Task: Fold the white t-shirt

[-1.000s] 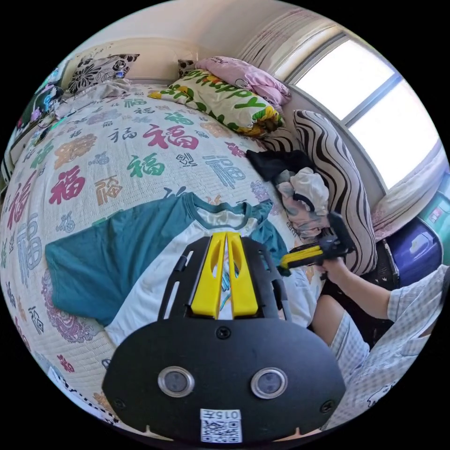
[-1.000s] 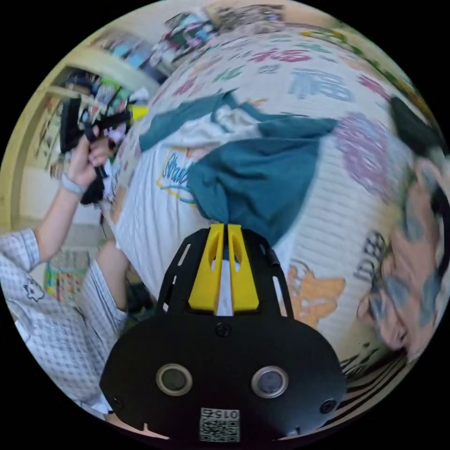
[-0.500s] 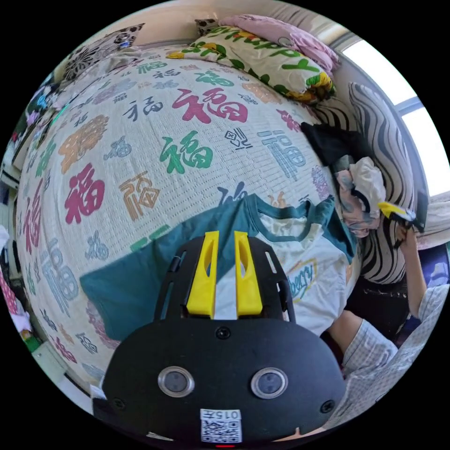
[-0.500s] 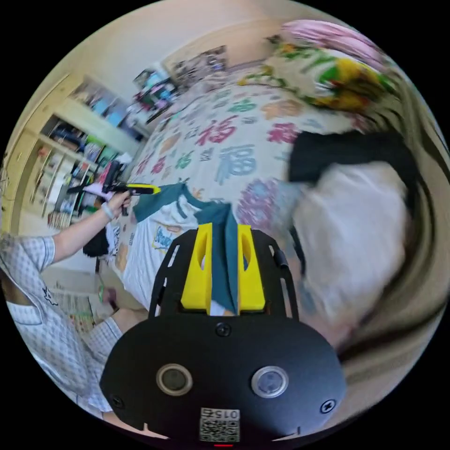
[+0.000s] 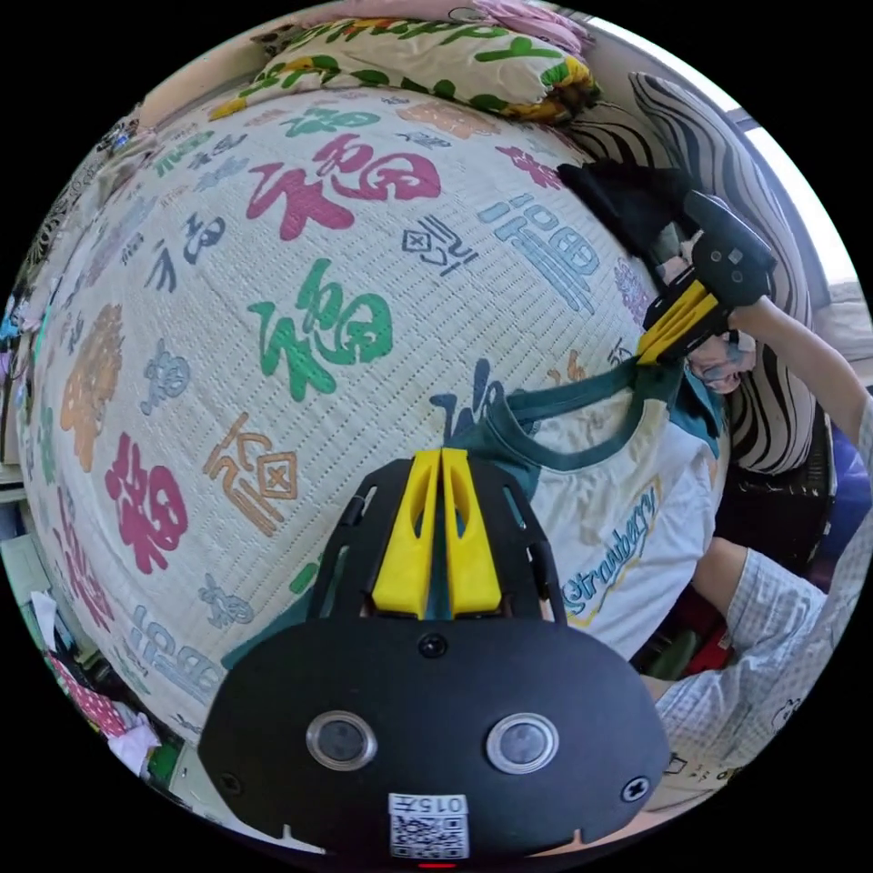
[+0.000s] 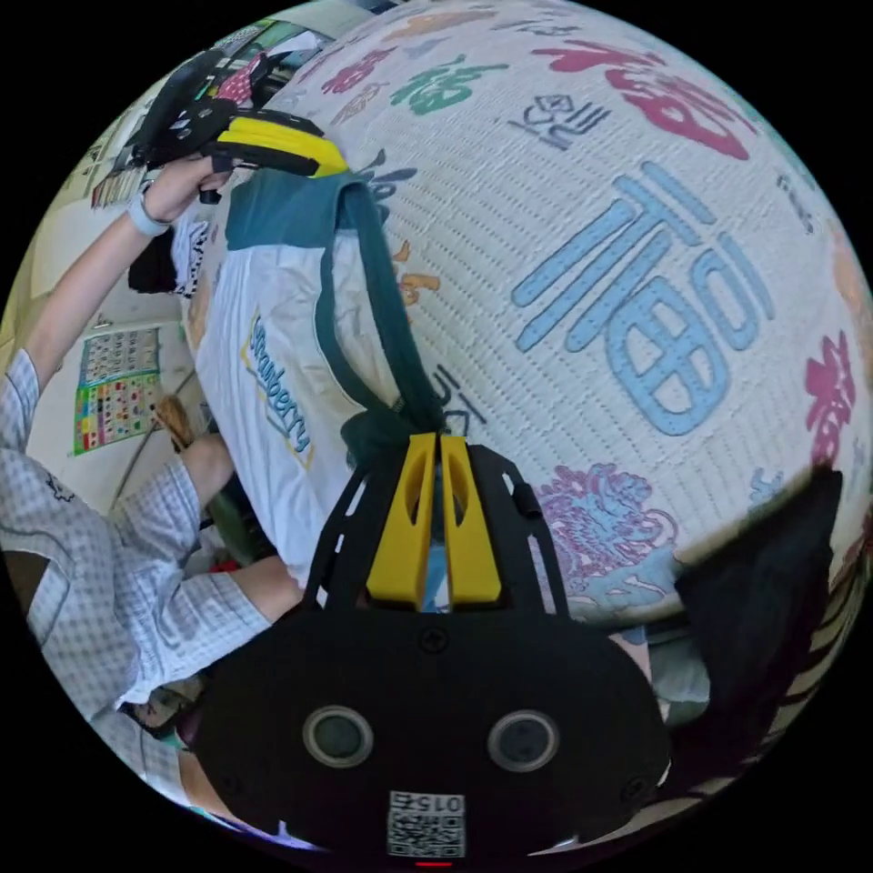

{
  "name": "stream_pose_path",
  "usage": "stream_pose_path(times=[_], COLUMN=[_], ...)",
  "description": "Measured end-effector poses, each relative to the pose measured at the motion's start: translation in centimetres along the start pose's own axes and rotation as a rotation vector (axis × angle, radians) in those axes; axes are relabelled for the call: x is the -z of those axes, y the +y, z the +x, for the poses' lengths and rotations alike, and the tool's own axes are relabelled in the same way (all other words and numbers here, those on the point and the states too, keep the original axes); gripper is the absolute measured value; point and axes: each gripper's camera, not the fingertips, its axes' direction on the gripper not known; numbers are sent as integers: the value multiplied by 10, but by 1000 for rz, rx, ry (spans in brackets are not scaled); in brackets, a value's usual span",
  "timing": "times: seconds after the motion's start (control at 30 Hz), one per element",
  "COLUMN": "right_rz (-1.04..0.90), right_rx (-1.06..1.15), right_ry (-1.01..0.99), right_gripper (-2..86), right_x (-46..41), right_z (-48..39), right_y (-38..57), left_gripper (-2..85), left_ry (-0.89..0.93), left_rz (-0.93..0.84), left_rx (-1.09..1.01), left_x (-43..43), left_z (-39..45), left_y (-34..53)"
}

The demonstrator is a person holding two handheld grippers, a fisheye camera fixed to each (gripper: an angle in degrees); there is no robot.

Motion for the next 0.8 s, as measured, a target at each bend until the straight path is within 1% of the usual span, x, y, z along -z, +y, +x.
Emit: stream_pose_path(times=[0.1,0.13,0.2,0.27,0.33,0.4,0.47,0.5,0.53,0.6,0.67,0.73,0.8], right_rz=[170,229,249,210,171,184,163,172,213,267,309,321,273], right_rx=[-82,-111,-137,-138,-139,-164,-212,-238,-258,-283,-255,-237,-259], right_ry=[94,120,136,201,350,389,322,283,280,273,231,143,87], right_gripper=[-2,-3,-3,-3,0,4,13,19,24,46,60,76,81], right_x=[47,66,87,95,97,99,98,98,100,103,102,89,70], right_z=[2,5,8,6,0,1,9,12,10,5,-6,-26,-38], right_y=[-8,-14,-30,-51,-77,-91,-101,-100,-92,-72,-41,7,39], left_gripper=[-5,-5,-5,-5,-4,-4,-3,-2,-1,4,12,27,48], left_ry=[-49,-46,-14,-12,-59,-147,-136,-127,-138,-167,-152,-53,131], left_rz=[99,108,116,126,148,202,178,135,132,190,240,267,272], left_rx=[37,49,101,136,163,211,252,292,308,319,311,278,304], left_x=[28,32,39,39,36,30,12,2,0,4,13,17,10], left_z=[-26,-34,-67,-85,-98,-115,-129,-138,-140,-141,-134,-118,-87], left_y=[9,10,12,15,18,26,34,42,49,89,129,170,222])
